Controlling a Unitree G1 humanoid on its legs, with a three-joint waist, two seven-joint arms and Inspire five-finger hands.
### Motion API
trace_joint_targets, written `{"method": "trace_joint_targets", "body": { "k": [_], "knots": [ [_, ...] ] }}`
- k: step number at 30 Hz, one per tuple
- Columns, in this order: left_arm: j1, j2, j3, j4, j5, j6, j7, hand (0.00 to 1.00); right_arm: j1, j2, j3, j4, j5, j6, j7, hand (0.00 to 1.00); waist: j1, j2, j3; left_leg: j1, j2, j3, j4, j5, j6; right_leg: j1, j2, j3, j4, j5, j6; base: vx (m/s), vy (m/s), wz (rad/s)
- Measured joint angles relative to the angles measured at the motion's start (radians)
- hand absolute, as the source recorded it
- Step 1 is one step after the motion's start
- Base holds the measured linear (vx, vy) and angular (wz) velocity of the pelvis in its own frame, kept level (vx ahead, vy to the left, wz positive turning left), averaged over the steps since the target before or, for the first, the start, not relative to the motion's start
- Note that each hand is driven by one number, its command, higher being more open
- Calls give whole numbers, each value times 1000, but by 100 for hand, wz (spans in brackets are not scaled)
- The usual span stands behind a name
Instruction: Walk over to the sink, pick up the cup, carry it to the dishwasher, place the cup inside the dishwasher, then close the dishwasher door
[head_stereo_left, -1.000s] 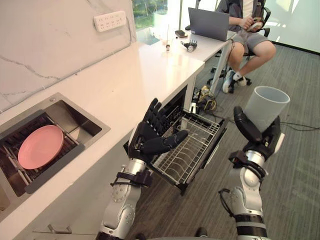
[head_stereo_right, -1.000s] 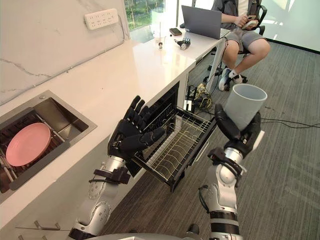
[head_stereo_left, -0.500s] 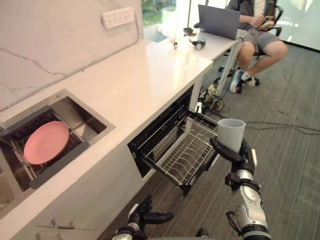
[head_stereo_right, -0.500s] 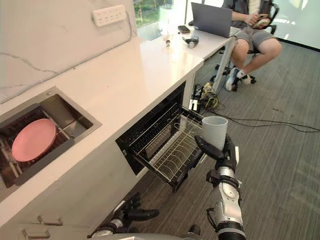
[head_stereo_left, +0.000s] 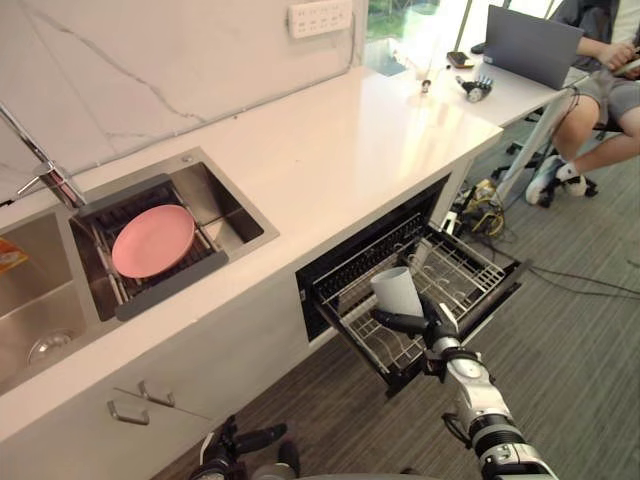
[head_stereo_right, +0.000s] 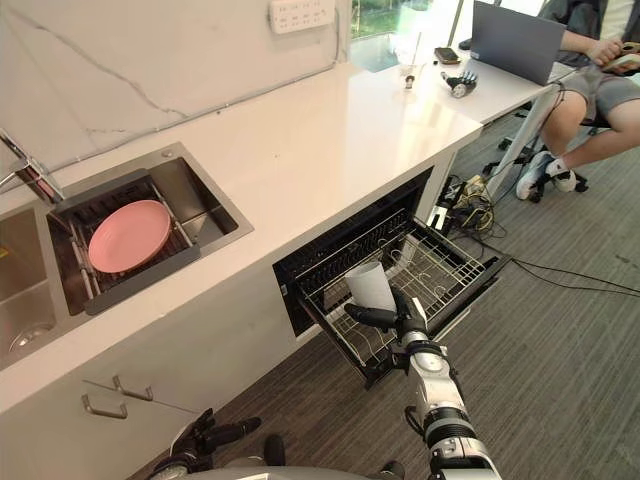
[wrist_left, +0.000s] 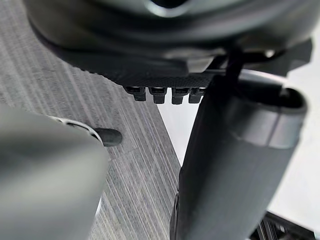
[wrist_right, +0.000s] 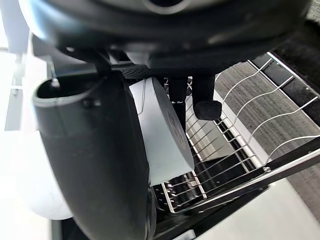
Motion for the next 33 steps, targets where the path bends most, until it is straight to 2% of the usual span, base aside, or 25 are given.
{"method": "trace_joint_targets", "body": {
  "k": [3, 7, 11, 12, 13, 15, 18, 23, 27, 33],
  "knots": [
    [2, 12, 1, 49, 0, 25, -4, 100, -36, -22, 0, 77, -35, 25, -2, 0, 16, 0, 15, 1, 0, -17, 2, 2, -1, 6, -1, -2, 10, -11, -4, 26, 14, 21],
    [1, 2, 21, 57, 6, -11, 24, 100, -83, -52, 20, 155, -77, 61, -4, 0, 46, 0, 49, -17, -2, -62, 2, 17, -1, 8, -3, -11, 28, -33, -6, -6, 13, 32],
    [-15, -2, 21, 29, -39, -7, 17, 100, -197, -59, 15, 255, -73, 89, -24, 0, 61, 2, 102, -70, 2, -89, -1, 34, -3, -32, -2, -29, 46, -41, -6, -42, 18, 22],
    [-28, 1, 22, 20, -70, -7, 5, 100, -236, -66, 7, 284, -73, 90, -36, 0, 68, 1, 135, -95, 3, -105, 2, 48, 0, -48, -1, -41, 52, -41, -7, -40, 18, 30],
    [-36, 2, 22, 19, -77, -8, 1, 100, -248, -71, 7, 288, -73, 90, -41, 100, 72, 2, 150, -103, 3, -111, 2, 52, 0, -51, -1, -48, 54, -41, -7, -31, 15, 30],
    [-66, 3, 22, 18, -105, -10, -5, 100, -279, -84, 7, 303, -73, 90, -42, 100, 96, 0, 194, -118, 2, -122, 2, 60, 1, -61, 0, -54, 61, -41, -8, -27, 19, 17],
    [-82, 5, 22, 18, -118, -10, -5, 100, -306, -82, 9, 315, -73, 96, -36, 100, 115, -2, 214, -130, -2, -140, 2, 65, 2, -64, -2, -53, 65, -44, -13, 16, 26, 18],
    [-93, 7, 18, 18, -127, -8, -12, 100, -356, -82, 17, 318, -71, 124, -54, 100, 119, -3, 234, -134, -5, -164, 3, 67, 0, -60, -1, -15, 68, -56, -25, 10, 24, 16],
    [-101, 7, 13, 18, -127, -8, -14, 100, -364, -81, 17, 323, -44, 128, -92, 100, 130, -2, 245, -129, -5, -163, 3, 68, -1, -59, -3, 2, 73, -63, -17, 0, 0, 0],
    [-100, 11, 12, 20, -127, 15, -12, 100, -355, -81, 17, 295, -29, 123, -131, 100, 127, -2, 245, -85, -3, -127, 2, 63, -6, -43, -11, 59, 81, -66, -10, -17, 19, -16]
  ]
}}
